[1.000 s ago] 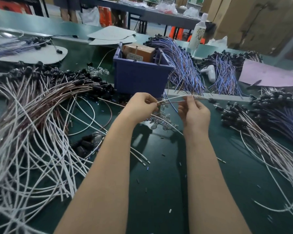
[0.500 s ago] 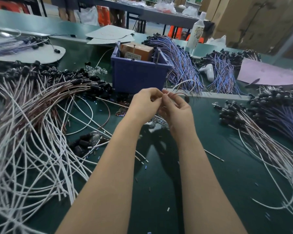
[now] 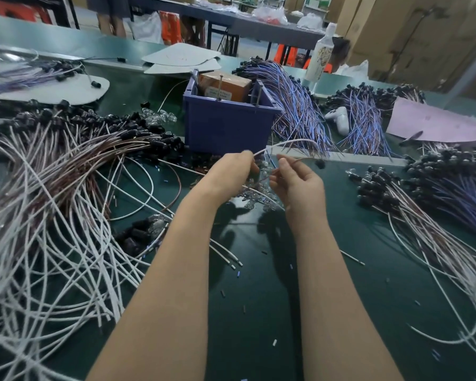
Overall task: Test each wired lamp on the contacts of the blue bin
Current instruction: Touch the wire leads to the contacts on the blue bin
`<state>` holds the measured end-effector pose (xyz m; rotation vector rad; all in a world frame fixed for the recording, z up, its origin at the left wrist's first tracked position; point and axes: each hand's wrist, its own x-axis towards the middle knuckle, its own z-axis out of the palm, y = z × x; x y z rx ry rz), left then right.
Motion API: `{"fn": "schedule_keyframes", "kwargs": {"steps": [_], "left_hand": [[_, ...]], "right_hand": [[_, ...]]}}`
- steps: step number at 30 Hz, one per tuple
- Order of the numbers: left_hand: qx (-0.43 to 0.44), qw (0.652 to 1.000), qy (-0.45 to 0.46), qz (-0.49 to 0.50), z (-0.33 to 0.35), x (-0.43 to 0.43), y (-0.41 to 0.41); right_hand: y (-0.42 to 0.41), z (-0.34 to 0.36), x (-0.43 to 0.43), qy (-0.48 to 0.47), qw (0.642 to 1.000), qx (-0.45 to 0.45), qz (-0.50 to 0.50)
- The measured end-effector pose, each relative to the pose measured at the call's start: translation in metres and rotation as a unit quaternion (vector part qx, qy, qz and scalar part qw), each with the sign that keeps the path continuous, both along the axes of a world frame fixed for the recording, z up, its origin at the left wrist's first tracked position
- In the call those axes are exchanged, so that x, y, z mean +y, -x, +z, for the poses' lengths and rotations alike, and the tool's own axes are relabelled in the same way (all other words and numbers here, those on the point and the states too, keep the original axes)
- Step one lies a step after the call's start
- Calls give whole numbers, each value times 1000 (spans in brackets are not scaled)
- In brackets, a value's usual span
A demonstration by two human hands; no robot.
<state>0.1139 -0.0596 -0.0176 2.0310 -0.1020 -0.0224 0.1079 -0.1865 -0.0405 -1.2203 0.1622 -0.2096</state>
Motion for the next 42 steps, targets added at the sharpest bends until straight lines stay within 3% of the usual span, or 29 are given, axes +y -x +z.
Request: {"fn": "schedule_keyframes", "kwargs": {"steps": [5,8,11,16,18,20,24,26,34,37,42], "left_hand": [[-43,999,-22,-4,-6,-5,-1],[-54,998,-10,-19,-11,-5,-1],[-54,999,1,-4,-11,-4,-2],[-22,998,-12,59,-19,9,-7],[-22,997,4,77,-20,11,-8],[-33,996,30,78,-18,10,-9],[-61,995,50,61,-15,1,-8],[-69,995,53,48,-14,-3,-7],[-87,990,109,26,-12,-3,-5],[-83,987,134,14,-11,-3,-4],[-27,993,111,-16,-15,0,-3]], "right_hand": [[2,-1,7,8,996,-31,83],[2,-1,9,18,995,-64,77],[1,1,6,13,997,-79,4],[-3,5,-13,-166,971,-62,-160],[-3,3,-14,-178,967,-57,-171],[-3,1,-12,-141,979,-41,-144],[-1,-3,4,-6,1000,-16,6],[0,-4,11,53,996,-15,70],[8,-4,17,128,964,-15,234],[7,-2,18,157,974,-30,159],[0,2,0,-34,997,-49,-39]]}}
